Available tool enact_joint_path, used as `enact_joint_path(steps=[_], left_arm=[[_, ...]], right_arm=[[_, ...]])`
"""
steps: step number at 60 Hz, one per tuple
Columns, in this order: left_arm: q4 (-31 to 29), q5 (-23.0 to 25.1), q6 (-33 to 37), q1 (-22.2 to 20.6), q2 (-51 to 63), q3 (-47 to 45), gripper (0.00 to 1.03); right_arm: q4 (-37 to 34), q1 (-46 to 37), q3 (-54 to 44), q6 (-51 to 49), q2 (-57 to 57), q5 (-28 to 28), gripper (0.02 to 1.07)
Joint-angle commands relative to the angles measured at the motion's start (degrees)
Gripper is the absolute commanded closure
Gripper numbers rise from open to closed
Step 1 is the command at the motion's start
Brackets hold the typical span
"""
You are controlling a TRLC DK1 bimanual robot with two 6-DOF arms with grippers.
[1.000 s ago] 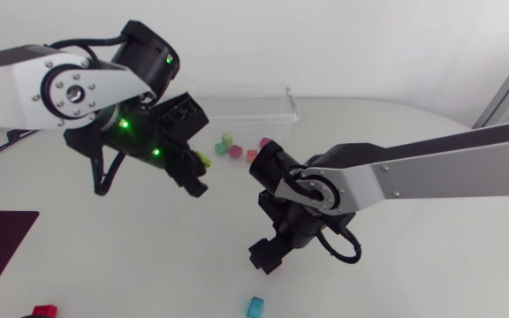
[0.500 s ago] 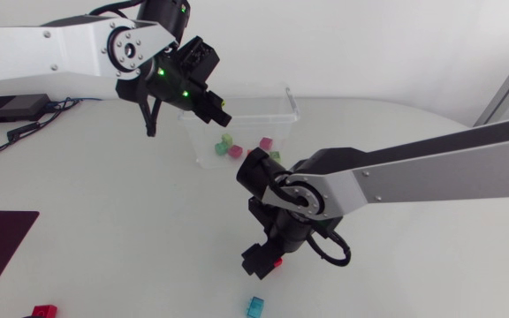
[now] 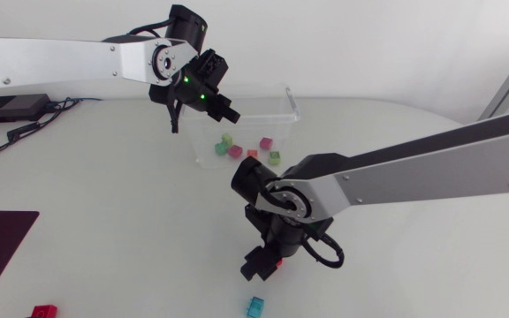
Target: Pick up the duplo bricks and place them in the container
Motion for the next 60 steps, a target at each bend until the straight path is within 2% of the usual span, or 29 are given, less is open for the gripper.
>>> enact_joint_path(steps=[1, 2, 4, 8, 10, 16, 28, 45, 54, 60], left_arm=[[-0.05, -0.08, -1.94, 0.72, 2.46, 2.17, 0.69], [-0.05, -0.08, -1.94, 0.72, 2.46, 2.17, 0.64], [-0.05, -0.08, -1.94, 0.81, 2.46, 2.17, 0.48], [-0.05, -0.43, -1.85, 0.99, 2.46, 2.08, 0.12], [-0.05, -0.61, -1.85, 1.16, 2.37, 2.08, 0.05], [-0.22, -0.61, -1.94, 1.34, 0.88, 1.56, 0.05], [-3.3, -0.61, -1.32, 0.64, -6.94, -3.01, 0.05], [-8.48, -0.61, 2.1, -2.53, -21.62, -13.74, 0.05], [-10.94, 0.18, 5.27, -5.87, -27.95, -20.15, 0.05], [-12.35, 3.61, 7.99, -7.27, -31.2, -25.25, 0.05]], right_arm=[[0.61, -0.61, 0.66, -1.05, 1.42, 0.33, 0.59], [0.7, -0.7, 0.66, -1.05, 1.42, 0.33, 0.62], [0.88, -0.7, 0.48, -1.14, 1.24, 0.33, 0.64], [0.88, -0.7, -0.04, -1.23, 0.89, 0.33, 0.65], [0.88, -0.7, -0.48, -1.32, 0.45, 0.42, 0.66], [0.96, -1.32, -1.71, -1.67, -2.54, 0.42, 0.71], [-1.58, -7.82, -1.1, -4.3, -11.41, 0.33, 0.72], [-2.38, -17.14, 7.16, -7.82, -16.34, -1.96, 0.72], [0.96, -18.63, 11.73, -7.99, -16.07, -2.22, 0.72], [3.78, -19.34, 13.84, -7.99, -15.37, -1.87, 0.72]])
